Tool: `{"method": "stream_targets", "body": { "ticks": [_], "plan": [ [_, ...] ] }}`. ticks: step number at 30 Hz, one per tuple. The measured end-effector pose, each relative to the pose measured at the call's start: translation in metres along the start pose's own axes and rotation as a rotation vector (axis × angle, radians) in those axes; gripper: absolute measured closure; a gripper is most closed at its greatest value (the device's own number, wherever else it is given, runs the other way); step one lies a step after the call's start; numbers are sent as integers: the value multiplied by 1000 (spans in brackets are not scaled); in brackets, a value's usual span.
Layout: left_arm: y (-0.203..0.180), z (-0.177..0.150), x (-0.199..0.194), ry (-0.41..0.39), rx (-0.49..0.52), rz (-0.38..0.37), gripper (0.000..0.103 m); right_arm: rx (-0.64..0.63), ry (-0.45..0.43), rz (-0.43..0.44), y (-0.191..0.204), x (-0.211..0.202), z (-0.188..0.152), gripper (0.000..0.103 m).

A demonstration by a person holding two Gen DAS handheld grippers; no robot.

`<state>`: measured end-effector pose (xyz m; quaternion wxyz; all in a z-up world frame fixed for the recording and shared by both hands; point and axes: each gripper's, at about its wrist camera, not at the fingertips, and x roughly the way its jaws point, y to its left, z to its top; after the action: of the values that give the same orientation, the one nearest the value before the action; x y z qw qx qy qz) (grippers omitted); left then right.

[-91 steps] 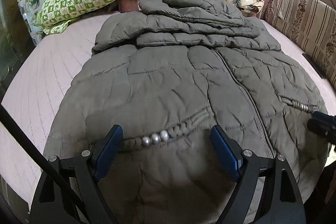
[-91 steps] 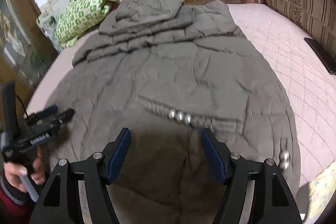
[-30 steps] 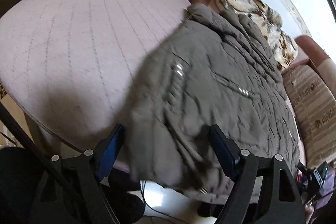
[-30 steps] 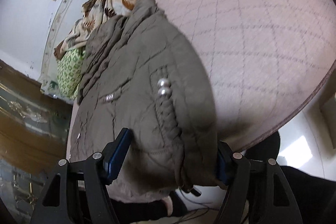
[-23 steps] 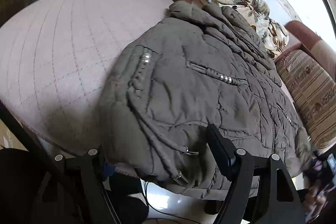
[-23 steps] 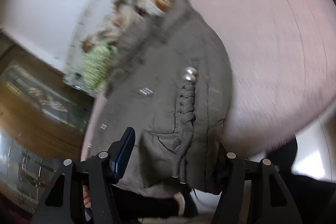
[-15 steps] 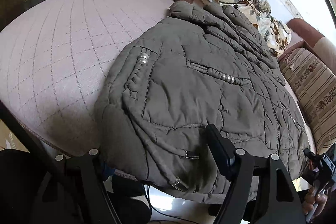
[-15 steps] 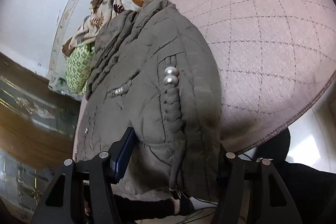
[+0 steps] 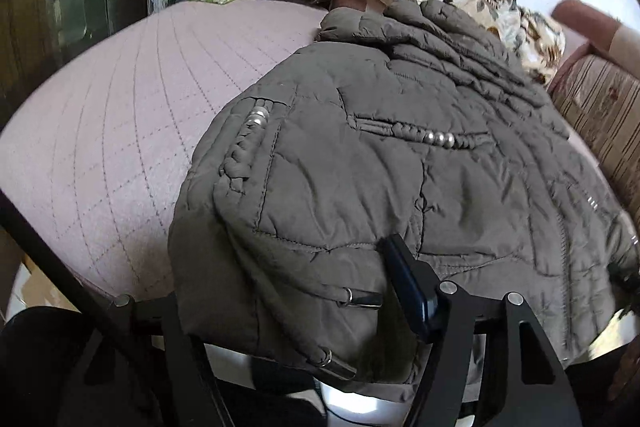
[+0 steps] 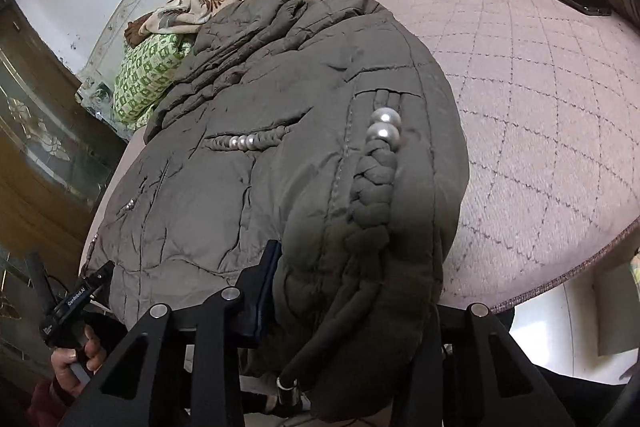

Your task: Fold large clothes

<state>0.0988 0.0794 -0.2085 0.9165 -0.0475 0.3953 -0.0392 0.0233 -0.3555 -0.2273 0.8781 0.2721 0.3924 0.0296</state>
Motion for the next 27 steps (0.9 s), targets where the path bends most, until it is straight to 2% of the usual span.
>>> {"method": "stream_targets", "body": {
  "ticks": [11,18,22,23,27],
  "plan": [
    [-3,-4,4,-30,-13,51,24,17,-8,3,2,3,2,59],
    [-2,-1,6,-6,-3,73,18,36,-8,10,0,3,1,59],
    [-2,1,7,2,3,79,17,46,9,9,-1,2,2,57],
    [-3,1,6,0,9,79,18,50,14,9,-2,3,3,57],
    [-12,-1,-2,-33,63,71,43,70,29,11,-2,4,5,56]
  ]
}}
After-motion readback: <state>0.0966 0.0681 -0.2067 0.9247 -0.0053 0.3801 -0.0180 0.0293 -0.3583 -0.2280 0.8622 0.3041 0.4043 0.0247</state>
